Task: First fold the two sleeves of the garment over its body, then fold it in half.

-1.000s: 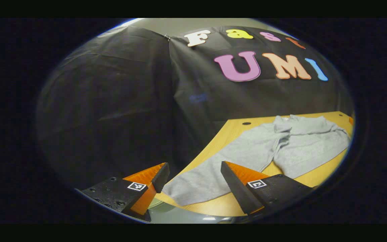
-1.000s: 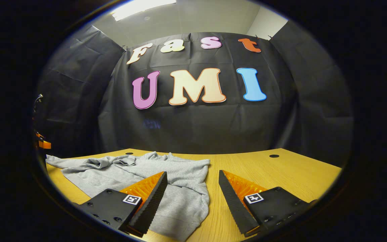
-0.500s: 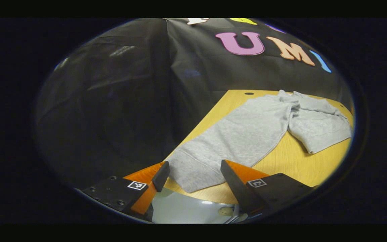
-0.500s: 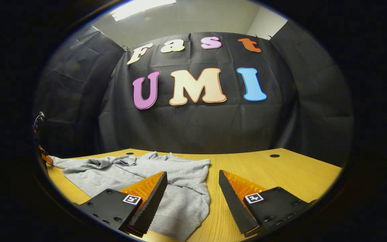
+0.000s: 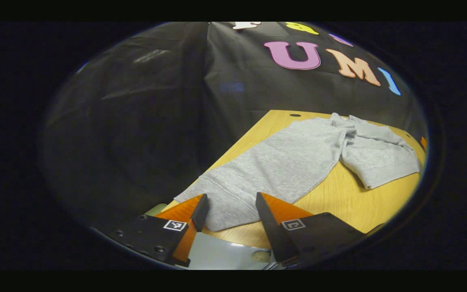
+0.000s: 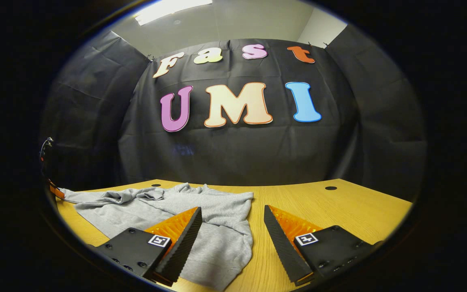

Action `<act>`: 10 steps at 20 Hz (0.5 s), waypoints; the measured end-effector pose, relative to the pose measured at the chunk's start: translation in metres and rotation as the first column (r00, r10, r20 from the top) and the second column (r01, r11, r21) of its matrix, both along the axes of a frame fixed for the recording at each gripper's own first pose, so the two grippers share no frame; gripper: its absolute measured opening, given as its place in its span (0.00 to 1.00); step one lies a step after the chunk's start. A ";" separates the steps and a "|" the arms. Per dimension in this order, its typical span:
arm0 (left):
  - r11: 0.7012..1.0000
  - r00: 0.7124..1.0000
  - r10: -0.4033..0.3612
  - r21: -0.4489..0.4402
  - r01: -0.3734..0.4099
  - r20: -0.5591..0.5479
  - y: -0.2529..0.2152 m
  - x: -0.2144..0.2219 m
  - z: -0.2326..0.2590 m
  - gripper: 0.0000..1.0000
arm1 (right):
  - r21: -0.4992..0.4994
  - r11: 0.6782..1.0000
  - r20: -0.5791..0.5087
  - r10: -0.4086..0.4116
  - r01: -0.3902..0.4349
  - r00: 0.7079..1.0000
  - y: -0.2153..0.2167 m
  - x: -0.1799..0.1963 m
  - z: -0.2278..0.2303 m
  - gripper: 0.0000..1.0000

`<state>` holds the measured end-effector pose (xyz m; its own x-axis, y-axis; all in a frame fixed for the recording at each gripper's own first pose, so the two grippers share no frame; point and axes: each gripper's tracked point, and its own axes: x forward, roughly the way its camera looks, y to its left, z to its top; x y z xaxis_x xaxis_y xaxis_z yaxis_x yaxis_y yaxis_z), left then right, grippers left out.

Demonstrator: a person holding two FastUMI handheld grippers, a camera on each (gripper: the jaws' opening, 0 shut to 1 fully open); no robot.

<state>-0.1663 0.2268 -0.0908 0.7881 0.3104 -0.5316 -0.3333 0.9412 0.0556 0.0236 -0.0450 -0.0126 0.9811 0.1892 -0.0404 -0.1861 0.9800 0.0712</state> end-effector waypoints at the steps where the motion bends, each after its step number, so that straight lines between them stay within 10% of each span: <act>1: 1.000 1.000 0.002 -0.002 -0.002 -0.004 -0.001 0.001 -0.001 0.62 | 0.000 1.000 0.001 0.000 0.000 1.000 0.000 0.000 0.000 0.95; 7: 1.000 0.999 -0.012 -0.023 0.012 -0.029 -0.012 0.004 -0.002 0.42 | -0.001 1.000 0.002 0.002 -0.002 1.000 0.001 0.000 0.000 0.95; 10: 1.000 0.999 0.003 -0.005 -0.003 -0.037 -0.015 0.007 -0.001 0.08 | 0.000 1.000 0.002 0.002 -0.002 1.000 0.000 0.000 -0.001 0.95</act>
